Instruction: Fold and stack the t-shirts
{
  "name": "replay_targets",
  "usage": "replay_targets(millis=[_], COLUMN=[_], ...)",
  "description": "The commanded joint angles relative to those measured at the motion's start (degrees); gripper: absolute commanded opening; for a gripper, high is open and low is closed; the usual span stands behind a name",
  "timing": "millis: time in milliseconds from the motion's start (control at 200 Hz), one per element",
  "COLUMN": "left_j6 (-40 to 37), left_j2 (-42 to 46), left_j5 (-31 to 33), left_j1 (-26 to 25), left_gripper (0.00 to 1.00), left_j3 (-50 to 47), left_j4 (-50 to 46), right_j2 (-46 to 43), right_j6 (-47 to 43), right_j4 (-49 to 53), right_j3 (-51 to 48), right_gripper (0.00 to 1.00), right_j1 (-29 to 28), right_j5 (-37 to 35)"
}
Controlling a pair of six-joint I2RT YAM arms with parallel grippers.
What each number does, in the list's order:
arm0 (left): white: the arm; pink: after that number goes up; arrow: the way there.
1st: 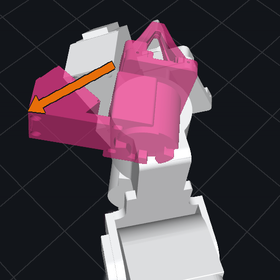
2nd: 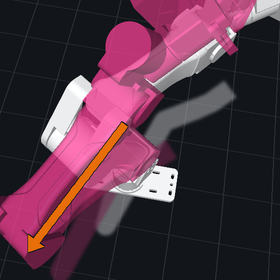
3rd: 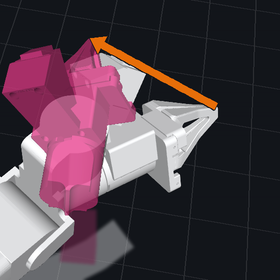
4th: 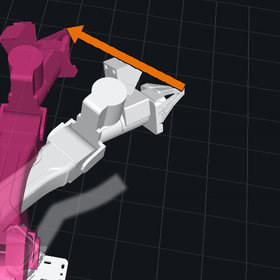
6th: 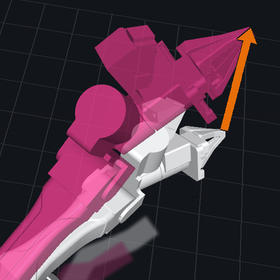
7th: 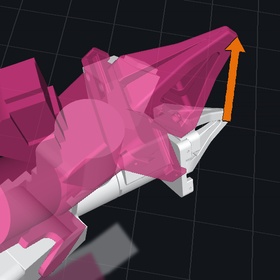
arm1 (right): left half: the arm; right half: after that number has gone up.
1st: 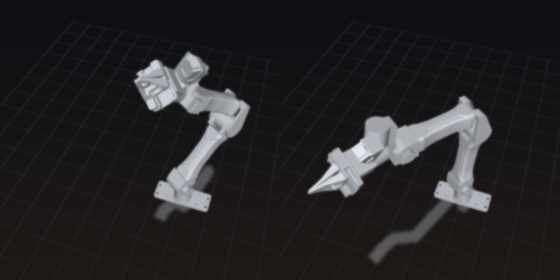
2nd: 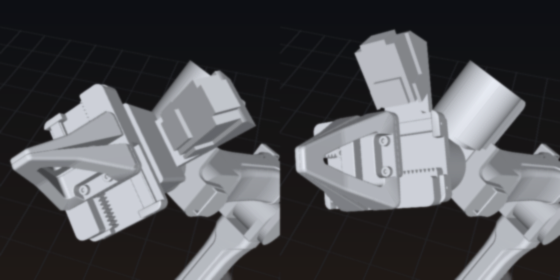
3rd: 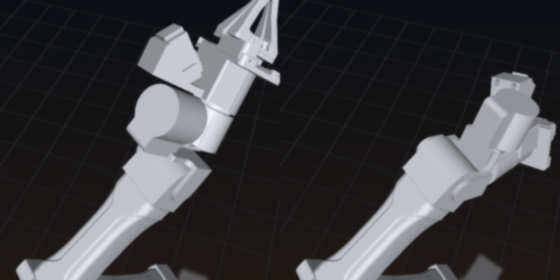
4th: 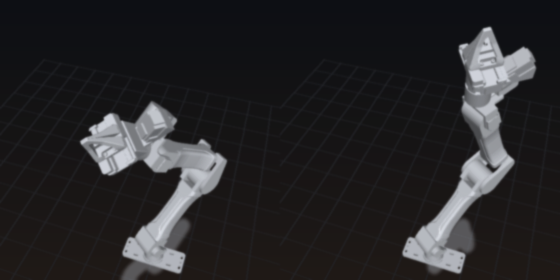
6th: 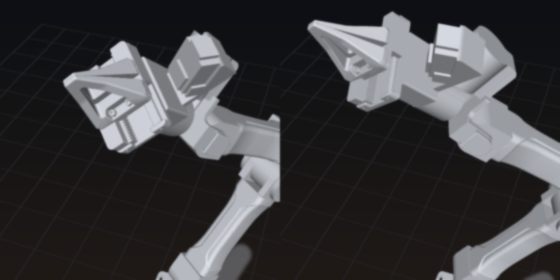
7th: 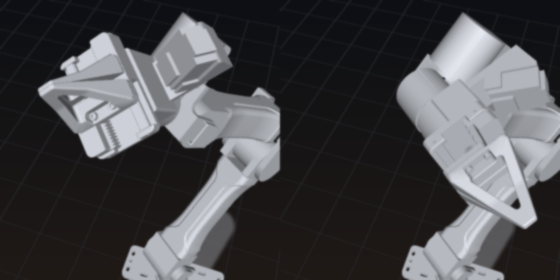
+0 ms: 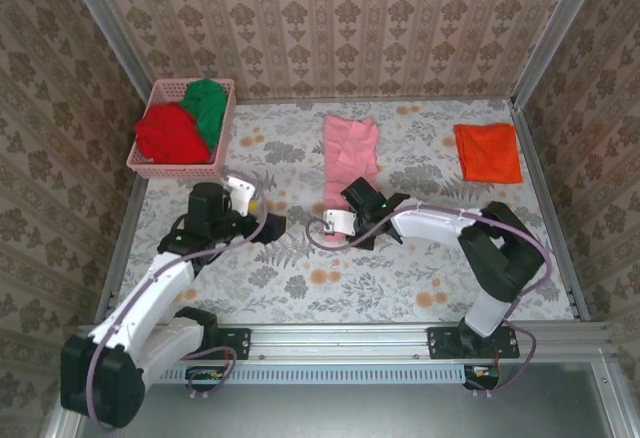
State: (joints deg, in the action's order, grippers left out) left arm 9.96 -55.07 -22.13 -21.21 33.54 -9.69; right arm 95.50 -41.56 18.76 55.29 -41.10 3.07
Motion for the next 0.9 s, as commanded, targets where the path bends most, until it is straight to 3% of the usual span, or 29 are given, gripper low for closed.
replay_targets(millis=[0,205,355,430,585,900], left_j6=[18.4,30.5,35.1,36.0,38.0,39.9], left_j2=[-4.2,-20.5,-33.3,-39.9,-50.8,-63.8], left_j5=[9.7,7.8,5.7,4.2,3.7,2.6], left_j1=[-2.2,-3.1,-4.5,-6.7,-7.8,-8.8], left_gripper=[1.0,1.0,1.0,0.92,0.65,0.47], left_j3=[2.3,9.4,17.4,22.8,31.1,41.5], left_j4=[7.3,10.9,13.6,12.8,11.4,9.7], right_j2=[-6.2,-13.6,-16.2,-18.0,-19.3,-20.2], right_j6=[4.5,8.3,10.1,10.7,11.3,11.0], right_j4=[4.9,8.7,9.8,10.1,11.0,11.1], right_j3=[-2.6,-5.4,-6.4,-6.7,-6.9,-7.7], right_gripper=[0.0,0.0,0.0,0.0,0.0,0.0], right_j1=[-2.1,-5.1,-6.1,-6.2,-6.3,-6.3], right_j5=[2.0,3.3,4.6,4.7,4.5,3.5])
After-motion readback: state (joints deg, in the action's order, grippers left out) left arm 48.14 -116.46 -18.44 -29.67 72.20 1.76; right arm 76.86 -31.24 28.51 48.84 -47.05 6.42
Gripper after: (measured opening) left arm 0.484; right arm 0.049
